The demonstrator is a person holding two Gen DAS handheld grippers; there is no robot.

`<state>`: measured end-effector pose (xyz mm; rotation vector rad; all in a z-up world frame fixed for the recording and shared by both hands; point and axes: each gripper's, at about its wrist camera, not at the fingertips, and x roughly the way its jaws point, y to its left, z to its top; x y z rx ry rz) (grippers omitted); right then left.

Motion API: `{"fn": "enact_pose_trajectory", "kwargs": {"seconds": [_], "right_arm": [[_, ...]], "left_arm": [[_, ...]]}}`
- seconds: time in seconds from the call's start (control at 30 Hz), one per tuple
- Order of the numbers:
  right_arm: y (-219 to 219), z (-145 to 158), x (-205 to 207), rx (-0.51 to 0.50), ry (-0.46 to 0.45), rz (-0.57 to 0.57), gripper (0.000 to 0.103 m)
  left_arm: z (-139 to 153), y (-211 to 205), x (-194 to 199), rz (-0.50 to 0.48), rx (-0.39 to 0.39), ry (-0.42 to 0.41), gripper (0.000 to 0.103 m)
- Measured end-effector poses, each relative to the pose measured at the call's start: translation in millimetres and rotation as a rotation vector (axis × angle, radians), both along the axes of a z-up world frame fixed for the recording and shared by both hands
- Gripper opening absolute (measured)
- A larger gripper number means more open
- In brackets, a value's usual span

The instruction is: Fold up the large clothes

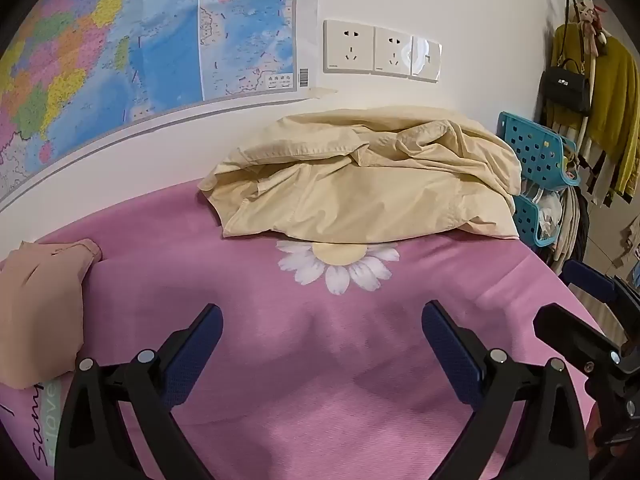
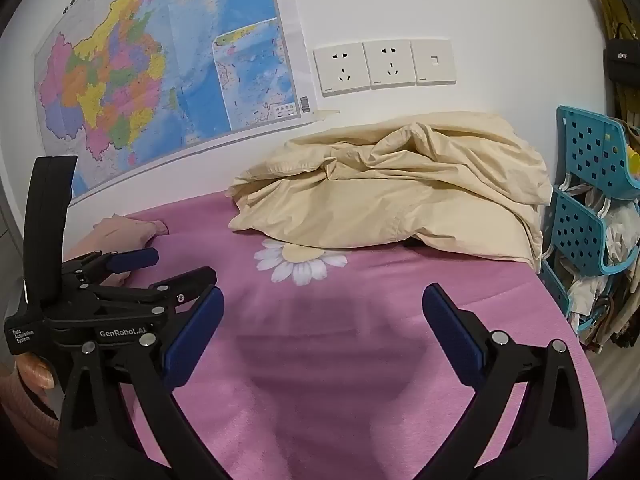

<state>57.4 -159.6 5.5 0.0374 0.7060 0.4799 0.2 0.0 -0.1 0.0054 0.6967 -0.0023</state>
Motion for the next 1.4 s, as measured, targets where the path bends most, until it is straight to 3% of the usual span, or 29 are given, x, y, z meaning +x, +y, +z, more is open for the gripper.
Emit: {"fn": "enact_pose_trajectory", "kwargs": {"seconds": [1.4], "right_arm": [[-1.9,-1.2,4.5,0.01,0.014,-0.007,0.098]], "left_arm": [[-0.8,-2.4,-2.4,0.003,-0.026,-0.007,0.096]]}}
